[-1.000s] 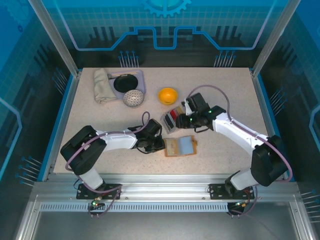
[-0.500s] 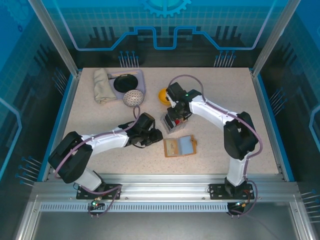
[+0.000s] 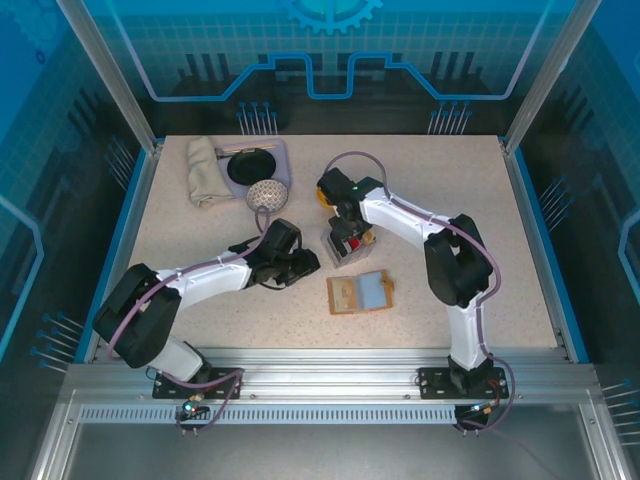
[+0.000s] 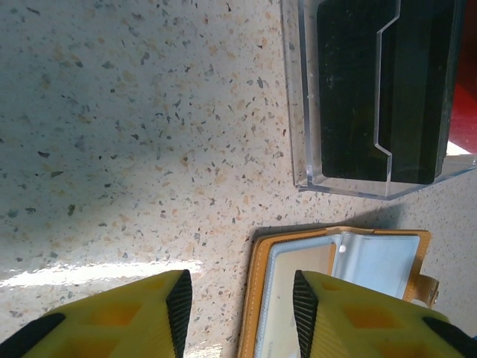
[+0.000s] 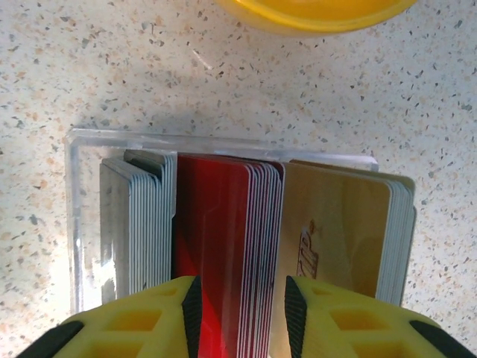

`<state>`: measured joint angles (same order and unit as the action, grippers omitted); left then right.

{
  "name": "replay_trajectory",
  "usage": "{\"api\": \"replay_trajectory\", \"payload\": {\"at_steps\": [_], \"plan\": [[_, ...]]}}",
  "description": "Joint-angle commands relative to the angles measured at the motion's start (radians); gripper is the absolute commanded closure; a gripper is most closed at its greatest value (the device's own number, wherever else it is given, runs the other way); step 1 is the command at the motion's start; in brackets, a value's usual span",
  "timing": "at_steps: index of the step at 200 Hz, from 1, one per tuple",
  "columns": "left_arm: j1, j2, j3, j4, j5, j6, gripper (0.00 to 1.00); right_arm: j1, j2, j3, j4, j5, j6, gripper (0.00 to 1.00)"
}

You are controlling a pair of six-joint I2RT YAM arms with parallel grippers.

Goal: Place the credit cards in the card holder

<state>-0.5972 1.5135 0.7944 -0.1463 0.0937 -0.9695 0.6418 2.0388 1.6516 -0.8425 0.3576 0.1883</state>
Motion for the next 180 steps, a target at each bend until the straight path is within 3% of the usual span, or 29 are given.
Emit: {"api": "replay_trajectory", "payload": {"at_steps": [1,77,180], "plan": [[0.014,-0.007,0.010,0.017,0.013,-0.012,0.55,0.016,0.042,0.034,-0.032,0.025,-0.019,0.63],[0.019,0.015,0.038,0.011,0.027,-0.005,0.53,0.037,0.030,0.049,-0.032,0.155,-0.042,0.62],[0.019,0.018,0.030,0.019,0.038,-0.011,0.53,0.038,-0.011,0.021,-0.021,0.167,-0.054,0.69]]}}
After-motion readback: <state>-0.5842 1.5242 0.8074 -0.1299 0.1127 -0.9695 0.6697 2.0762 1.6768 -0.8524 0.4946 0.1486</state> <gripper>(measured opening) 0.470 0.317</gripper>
